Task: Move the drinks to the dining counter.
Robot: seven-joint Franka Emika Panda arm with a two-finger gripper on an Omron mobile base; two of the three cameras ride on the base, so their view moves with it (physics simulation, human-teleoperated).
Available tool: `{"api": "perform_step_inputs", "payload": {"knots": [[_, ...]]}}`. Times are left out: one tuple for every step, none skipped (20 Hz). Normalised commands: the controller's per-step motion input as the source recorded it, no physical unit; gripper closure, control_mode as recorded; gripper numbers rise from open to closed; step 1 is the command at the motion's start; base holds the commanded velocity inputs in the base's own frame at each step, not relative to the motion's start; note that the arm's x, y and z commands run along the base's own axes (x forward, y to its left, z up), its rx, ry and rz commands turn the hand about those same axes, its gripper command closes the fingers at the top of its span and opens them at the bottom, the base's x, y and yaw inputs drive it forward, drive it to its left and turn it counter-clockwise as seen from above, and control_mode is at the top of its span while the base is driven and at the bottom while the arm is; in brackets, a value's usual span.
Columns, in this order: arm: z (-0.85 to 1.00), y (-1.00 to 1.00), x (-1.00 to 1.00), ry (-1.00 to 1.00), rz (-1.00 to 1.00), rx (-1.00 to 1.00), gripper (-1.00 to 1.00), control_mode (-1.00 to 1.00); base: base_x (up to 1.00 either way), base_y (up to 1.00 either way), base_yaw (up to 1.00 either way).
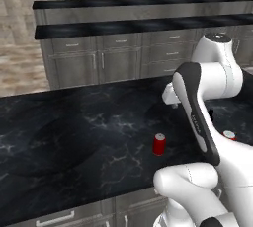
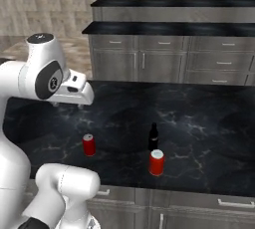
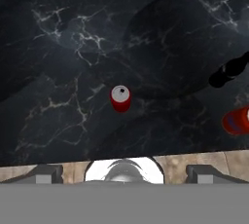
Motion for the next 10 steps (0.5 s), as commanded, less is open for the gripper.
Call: {"api": "perform_step_inputs", "payload": {"knots": [[-0.33,0.0,0.03,0.05,0.0,0.0,-1.0,-1.0,0.0,0.0,0.0],[-0.32,0.0,0.01,0.03,0.0,0.0,-1.0,-1.0,0.0,0.0,0.0],[-0.3,0.0,0.06,0.01,0.0,0.0,-1.0,-1.0,0.0,0.0,0.0],[-0.29,0.0,0.06,0.0,0.0,0.0,-1.0,-1.0,0.0,0.0,0.0],[-0.26,0.0,0.1,0.0,0.0,0.0,-1.0,-1.0,0.0,0.0,0.0],[-0.25,0.0,0.09,0.0,0.0,0.0,-1.0,-1.0,0.0,0.0,0.0],[-0.28,0.0,0.09,0.0,0.0,0.0,-1.0,-1.0,0.0,0.0,0.0],[-0.29,0.0,0.09,0.0,0.0,0.0,-1.0,-1.0,0.0,0.0,0.0],[-0.29,0.0,0.08,0.0,0.0,0.0,-1.0,-1.0,0.0,0.0,0.0],[-0.23,0.0,0.07,0.0,0.0,0.0,-1.0,-1.0,0.0,0.0,0.0]]}}
